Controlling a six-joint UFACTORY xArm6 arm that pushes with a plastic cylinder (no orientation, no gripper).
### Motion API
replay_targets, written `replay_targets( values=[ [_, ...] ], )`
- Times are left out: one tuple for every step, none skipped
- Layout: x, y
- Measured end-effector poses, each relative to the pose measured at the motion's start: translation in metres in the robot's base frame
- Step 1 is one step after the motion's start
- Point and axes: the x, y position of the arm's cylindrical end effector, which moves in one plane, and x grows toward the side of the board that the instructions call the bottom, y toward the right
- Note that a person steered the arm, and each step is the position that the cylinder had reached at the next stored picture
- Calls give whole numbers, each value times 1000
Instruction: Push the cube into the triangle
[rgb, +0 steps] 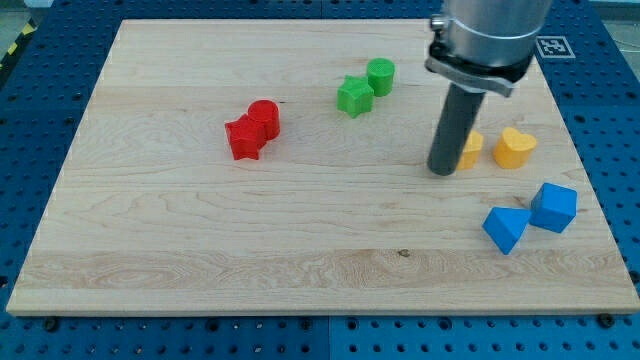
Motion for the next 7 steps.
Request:
replay_targets(
  values=[
    [0, 13],
    [0, -9],
    [0, -14],
    [0, 28],
    [3, 74],
    [20, 114],
    [42, 136]
  ],
)
